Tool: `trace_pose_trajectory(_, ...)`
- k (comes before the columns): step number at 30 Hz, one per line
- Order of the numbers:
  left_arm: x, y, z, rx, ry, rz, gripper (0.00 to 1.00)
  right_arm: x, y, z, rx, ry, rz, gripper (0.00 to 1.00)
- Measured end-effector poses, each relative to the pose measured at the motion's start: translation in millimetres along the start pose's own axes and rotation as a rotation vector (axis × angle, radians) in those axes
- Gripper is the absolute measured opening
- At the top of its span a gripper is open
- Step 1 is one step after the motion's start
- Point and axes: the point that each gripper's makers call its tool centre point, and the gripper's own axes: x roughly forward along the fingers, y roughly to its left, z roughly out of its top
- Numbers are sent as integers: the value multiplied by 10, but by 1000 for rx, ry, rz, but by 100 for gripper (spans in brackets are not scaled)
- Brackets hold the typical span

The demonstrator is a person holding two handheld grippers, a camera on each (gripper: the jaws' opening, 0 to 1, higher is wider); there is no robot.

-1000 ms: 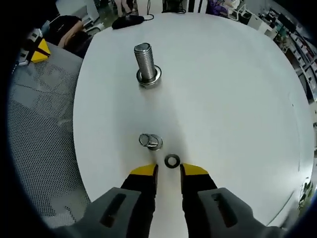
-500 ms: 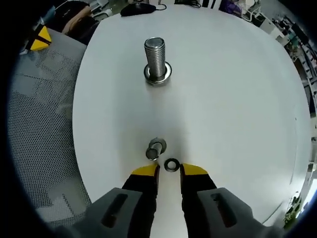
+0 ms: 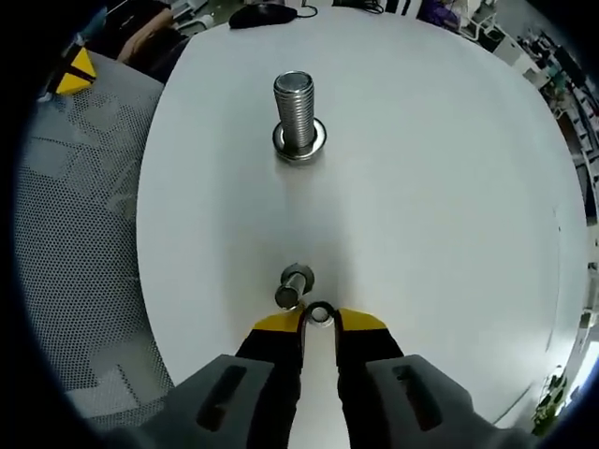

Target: Place the washer onto the threaded stud by aligning its center hole with the stud, sliding it down to the base, and recovering from edge contact or off-axis alignment until the washer reaches the visible bottom stop.

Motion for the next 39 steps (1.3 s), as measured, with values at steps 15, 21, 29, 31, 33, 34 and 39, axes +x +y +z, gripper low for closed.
trace_pose_trajectory(15,-4,2,12,-1,-9,0,0,-20,30,-20,47,-70,-9,14)
trace_pose_trajectory(21,1,6,21,0,-14,0,0,-136,36,15,74,-103,-5,14)
trace_pose_trajectory(29,-3,11,35,1,-24,2,0,-341,112,21,67,-113,0,14)
trace_pose_trajectory(31,-6,10,34,2,-24,2,0,-380,115,23,68,-114,-2,14)
trace_pose_trajectory(33,-7,7,29,4,-21,0,0,-423,97,18,66,-113,-7,14)
trace_pose_trajectory(34,-7,8,28,4,-21,0,0,-466,105,21,68,-115,-11,14)
trace_pose_trajectory(39,-5,10,33,6,-26,3,0,-589,75,36,64,-120,-23,14)
